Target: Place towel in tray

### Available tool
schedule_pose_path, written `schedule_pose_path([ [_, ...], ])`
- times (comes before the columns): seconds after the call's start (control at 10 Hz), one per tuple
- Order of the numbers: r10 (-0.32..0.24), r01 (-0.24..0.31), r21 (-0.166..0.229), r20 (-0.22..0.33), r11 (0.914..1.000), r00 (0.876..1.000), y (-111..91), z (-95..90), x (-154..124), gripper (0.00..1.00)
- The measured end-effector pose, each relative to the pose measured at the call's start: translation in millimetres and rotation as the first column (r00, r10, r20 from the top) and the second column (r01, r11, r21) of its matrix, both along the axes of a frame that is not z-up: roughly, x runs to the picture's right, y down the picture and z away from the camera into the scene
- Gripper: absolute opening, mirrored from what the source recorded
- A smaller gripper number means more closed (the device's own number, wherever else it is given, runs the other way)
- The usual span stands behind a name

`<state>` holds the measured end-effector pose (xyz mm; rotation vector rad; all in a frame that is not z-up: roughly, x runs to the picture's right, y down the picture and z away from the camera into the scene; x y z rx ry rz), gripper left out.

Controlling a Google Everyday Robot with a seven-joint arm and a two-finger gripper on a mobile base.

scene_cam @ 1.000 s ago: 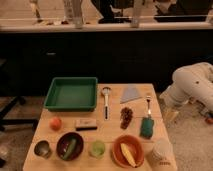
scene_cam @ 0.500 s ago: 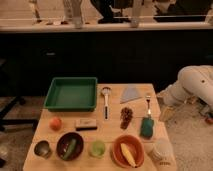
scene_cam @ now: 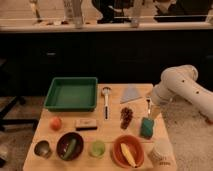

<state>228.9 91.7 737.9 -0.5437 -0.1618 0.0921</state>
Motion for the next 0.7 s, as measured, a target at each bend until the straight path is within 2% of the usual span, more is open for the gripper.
schedule_pose_path([
  [0.4,-0.039,0.039,0.004,0.021,0.9992,0.999,-12.2,23.6,-31.4,0.80],
  [0.5,-0.029,0.029,0.007,0.023,0.9996,0.999,-18.6,32.0,-30.9,0.80],
  [0.7,-0.027,0.027,0.008,0.027,0.9996,0.999,-20.9,34.2,-30.7,0.80],
])
